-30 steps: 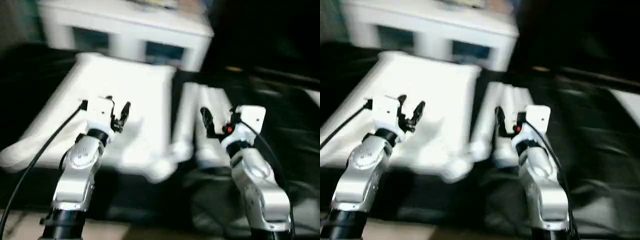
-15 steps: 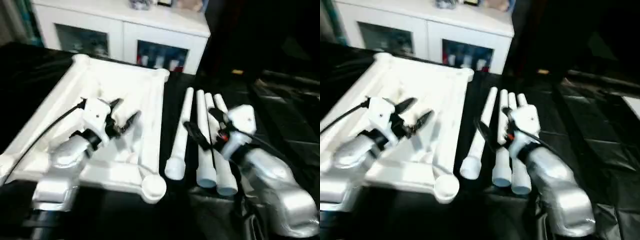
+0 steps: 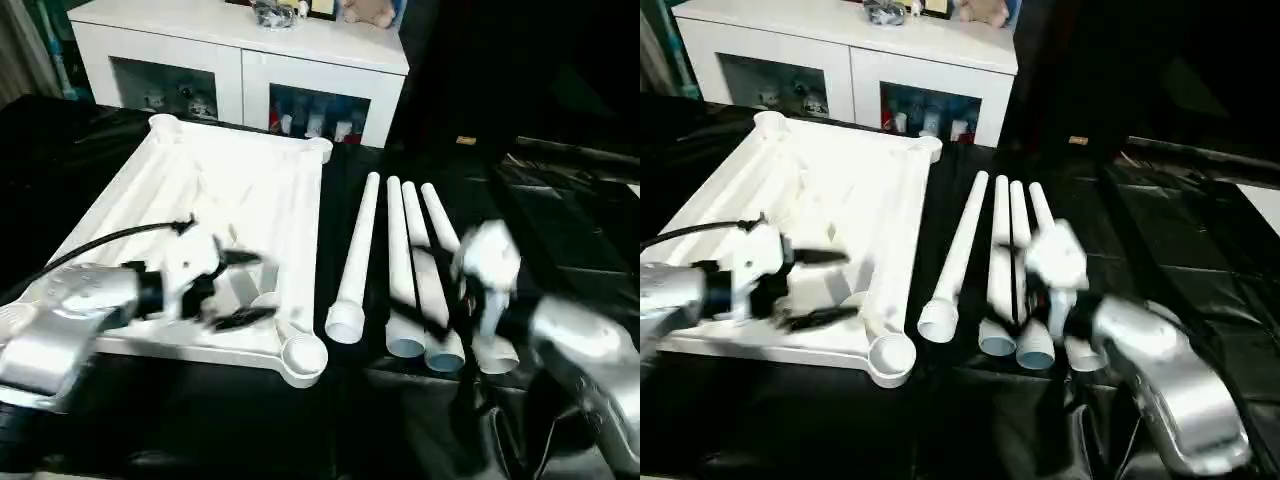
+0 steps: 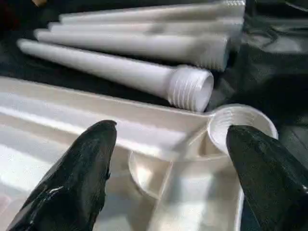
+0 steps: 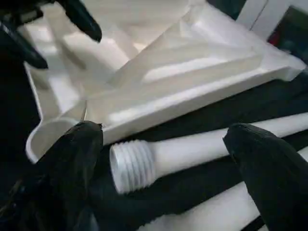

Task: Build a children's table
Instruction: Move to table

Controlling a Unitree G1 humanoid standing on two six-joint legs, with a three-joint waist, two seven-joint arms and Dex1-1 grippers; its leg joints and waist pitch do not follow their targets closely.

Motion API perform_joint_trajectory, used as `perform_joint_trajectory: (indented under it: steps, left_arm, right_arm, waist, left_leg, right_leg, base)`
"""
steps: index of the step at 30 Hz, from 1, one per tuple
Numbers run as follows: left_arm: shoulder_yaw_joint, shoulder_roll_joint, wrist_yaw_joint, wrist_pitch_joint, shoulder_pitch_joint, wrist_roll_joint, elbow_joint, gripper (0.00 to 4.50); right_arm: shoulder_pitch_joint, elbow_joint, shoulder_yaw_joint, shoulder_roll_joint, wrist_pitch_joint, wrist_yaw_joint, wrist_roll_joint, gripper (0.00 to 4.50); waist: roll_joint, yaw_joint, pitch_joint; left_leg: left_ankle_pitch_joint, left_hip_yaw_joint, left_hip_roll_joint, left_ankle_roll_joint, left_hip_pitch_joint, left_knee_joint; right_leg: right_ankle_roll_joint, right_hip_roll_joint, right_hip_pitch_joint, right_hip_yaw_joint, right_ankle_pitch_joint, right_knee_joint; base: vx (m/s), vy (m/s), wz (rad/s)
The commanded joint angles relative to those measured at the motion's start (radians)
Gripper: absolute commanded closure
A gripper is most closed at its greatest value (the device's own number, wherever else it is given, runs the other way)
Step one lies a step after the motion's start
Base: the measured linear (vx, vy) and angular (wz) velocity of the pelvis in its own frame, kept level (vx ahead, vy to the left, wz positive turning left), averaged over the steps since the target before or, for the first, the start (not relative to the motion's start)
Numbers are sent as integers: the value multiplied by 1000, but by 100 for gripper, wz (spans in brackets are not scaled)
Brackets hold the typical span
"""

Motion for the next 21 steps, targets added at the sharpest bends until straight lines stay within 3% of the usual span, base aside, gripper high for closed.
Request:
perform_joint_trajectory:
  steps: [1,5,6,7,11,12,13,15,16,21]
  left_arm:
    - [-19,80,-89,51,19,-14,-57,41]
    - [-30,143,-140,42,58,7,-78,41]
    - [-32,153,-144,30,70,18,-76,41]
    - [-42,158,-143,20,83,32,-69,59]
    - [-66,162,-130,-2,83,70,-56,90]
    - [-69,164,-131,-1,83,68,-53,90]
    - [-86,153,-121,0,75,78,-42,116]
    - [-97,146,-113,-14,70,96,-33,121]
    - [-111,128,-93,-46,57,132,-6,125]
    - [-144,96,-73,-87,27,181,51,169]
  right_arm:
    - [10,-15,-1,-29,21,37,10,0]
    - [11,-6,18,-52,15,69,2,0]
    - [11,-3,27,-59,10,78,-4,0]
    - [14,2,51,-70,-4,96,-14,0]
    - [16,5,82,-83,-9,105,-35,0]
    - [15,1,91,-84,-8,107,-39,0]
    - [19,-5,104,-81,-4,112,-37,0]
    - [22,-6,110,-82,-4,116,-39,0]
    - [25,-4,117,-88,-6,122,-45,0]
    - [35,-15,129,-94,-5,124,-51,0]
  waist:
    - [25,4,-47]
    - [23,1,-49]
    - [30,5,-49]
    - [29,4,-47]
    - [31,10,-44]
    - [29,10,-43]
    - [15,10,-37]
    - [19,11,-36]
    - [14,12,-34]
    - [22,13,-43]
  left_leg:
    - [-249,-17,53,-26,20,-90]
    - [-207,-14,53,-11,18,-88]
    - [-208,-14,54,-10,20,-86]
    - [-211,-12,54,-4,19,-87]
    - [-253,-9,57,-11,23,-89]
    - [-263,-9,57,-14,24,-90]
    - [-275,-9,57,-17,22,-92]
    - [-289,-10,59,-19,25,-94]
    - [-290,-11,59,-17,22,-94]
    - [-259,-9,59,-19,26,-90]
  right_leg:
    - [-169,-77,7,38,-127,-80]
    - [-187,-72,9,36,-30,-72]
    - [-190,-73,8,36,-22,-71]
    - [-187,-72,8,38,-16,-73]
    - [-187,-74,2,41,-73,-79]
    - [-185,-75,2,42,-90,-80]
    - [-179,-75,1,42,-128,-82]
    - [-171,-77,-3,44,-166,-84]
    - [-164,-78,-3,45,-181,-86]
    - [-165,-76,-3,44,-99,-80]
  base:
    - [0,0,0]
    - [0,0,0]
    - [0,0,0]
    - [0,0,0]
    - [0,0,0]
    - [0,0,0]
    - [0,0,0]
    - [0,0,0]
    - [0,0,0]
    - [0,0,0]
